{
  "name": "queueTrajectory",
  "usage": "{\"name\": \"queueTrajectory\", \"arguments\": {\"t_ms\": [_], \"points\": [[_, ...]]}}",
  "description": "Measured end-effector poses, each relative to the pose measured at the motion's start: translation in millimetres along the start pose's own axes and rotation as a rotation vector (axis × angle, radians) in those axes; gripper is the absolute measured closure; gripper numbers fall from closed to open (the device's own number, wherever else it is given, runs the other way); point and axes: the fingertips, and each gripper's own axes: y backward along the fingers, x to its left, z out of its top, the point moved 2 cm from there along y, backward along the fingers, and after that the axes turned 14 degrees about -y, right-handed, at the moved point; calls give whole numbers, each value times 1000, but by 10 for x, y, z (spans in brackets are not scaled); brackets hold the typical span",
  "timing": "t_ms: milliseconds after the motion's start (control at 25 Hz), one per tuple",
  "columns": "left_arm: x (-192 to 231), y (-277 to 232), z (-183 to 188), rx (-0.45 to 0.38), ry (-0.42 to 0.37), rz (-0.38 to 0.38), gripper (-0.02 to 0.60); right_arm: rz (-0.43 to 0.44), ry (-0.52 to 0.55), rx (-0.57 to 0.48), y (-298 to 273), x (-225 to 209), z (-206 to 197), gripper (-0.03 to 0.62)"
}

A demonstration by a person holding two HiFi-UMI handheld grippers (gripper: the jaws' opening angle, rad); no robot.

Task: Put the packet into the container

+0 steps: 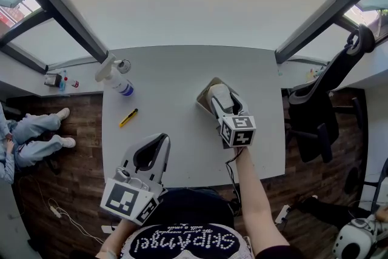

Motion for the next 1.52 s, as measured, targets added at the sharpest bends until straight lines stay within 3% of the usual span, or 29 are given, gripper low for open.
{"name": "queueTrajectory", "arguments": {"t_ms": [160, 680, 1200, 1440, 1520], "points": [[-6, 19, 15, -4, 0, 3, 574, 2, -49, -13, 24, -16, 21, 336], [33, 46, 9, -13, 2, 10, 574, 3, -53, -39, 34, 57, 114, 335], [11, 75, 49, -29, 5, -4, 574, -20, -75, -181, 301, 107, 606, 336], [-24, 111, 60, -39, 12, -19, 574, 33, -70, -219, 600, 285, 846, 339], [-44, 127, 54, -42, 14, -26, 574, 49, -47, -222, 708, 355, 882, 370]]}}
